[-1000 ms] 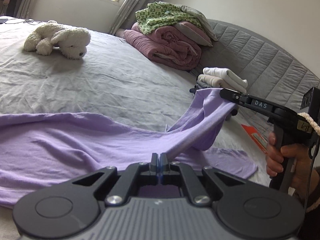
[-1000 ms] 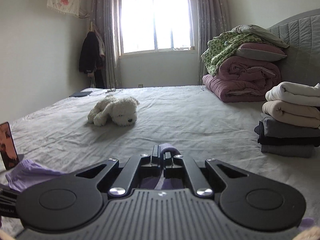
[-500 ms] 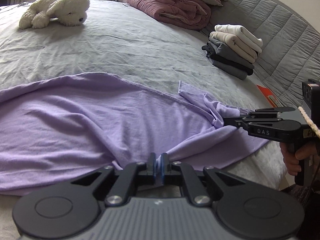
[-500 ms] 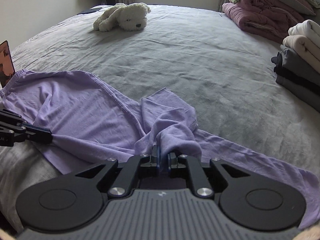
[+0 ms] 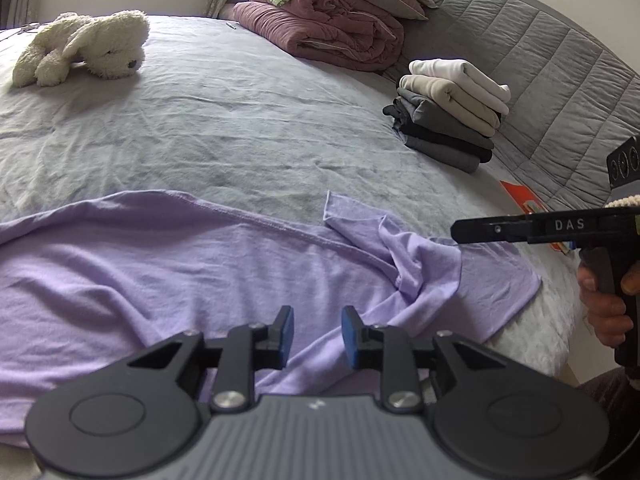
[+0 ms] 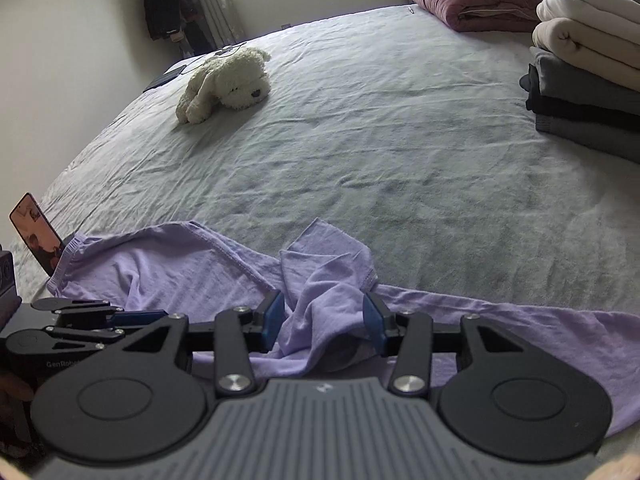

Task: Fold clothes

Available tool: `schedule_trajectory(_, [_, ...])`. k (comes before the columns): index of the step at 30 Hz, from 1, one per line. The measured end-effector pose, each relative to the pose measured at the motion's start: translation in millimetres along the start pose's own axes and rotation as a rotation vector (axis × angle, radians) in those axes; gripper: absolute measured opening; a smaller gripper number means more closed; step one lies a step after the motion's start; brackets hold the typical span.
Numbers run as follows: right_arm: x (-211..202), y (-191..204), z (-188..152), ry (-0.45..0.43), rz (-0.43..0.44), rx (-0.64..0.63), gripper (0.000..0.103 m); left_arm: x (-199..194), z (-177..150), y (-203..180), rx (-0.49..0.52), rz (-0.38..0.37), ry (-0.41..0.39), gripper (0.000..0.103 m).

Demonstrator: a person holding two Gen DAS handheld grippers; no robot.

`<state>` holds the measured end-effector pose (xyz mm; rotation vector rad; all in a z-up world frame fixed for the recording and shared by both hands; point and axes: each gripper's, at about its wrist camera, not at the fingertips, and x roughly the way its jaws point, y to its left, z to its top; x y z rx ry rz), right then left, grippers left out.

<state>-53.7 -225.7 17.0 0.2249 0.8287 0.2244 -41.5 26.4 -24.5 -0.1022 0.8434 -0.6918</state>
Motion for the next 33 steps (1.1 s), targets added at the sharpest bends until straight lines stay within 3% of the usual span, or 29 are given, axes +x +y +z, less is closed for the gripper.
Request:
schedule_trajectory(8, [34.8, 20.0, 10.6, -0.017, 0.016, -0.092, 0.048, 24.5, 6.6, -12.7, -0.004, -0.042, 0.024, 0.027])
schedule_trajectory(16, [81.4, 28.2, 16.8, 0.034, 0.001, -0.146, 0.044, 43.5, 9.5, -19.2, 0.003, -0.084, 0.063, 0.027])
schedule_trajectory(19, [93.2, 31.3, 16.5, 0.050, -0.016, -0.185, 0.037, 48.1, 9.0, -17.3, 0.001, -0.091, 0.075, 0.027])
schedule_trajectory(22, [99.8, 36.2, 15.4, 0.042, -0.052, -0.251, 0.009, 49.9, 10.7, -15.5, -0.004, -0.101, 0.079, 0.027])
schedule_trajectory(23, [100.4, 36.9, 15.7, 0.034, -0.069, -0.264, 0.004, 50.3, 11.0, -14.8, -0.008, -0.103, 0.080, 0.027])
schedule_trajectory(33, [62.4, 14.6, 31.2, -0.107, -0.196, -0.186, 0.002, 50.3, 11.4, -16.5, 0.003, -0.105, 0.079, 0.027])
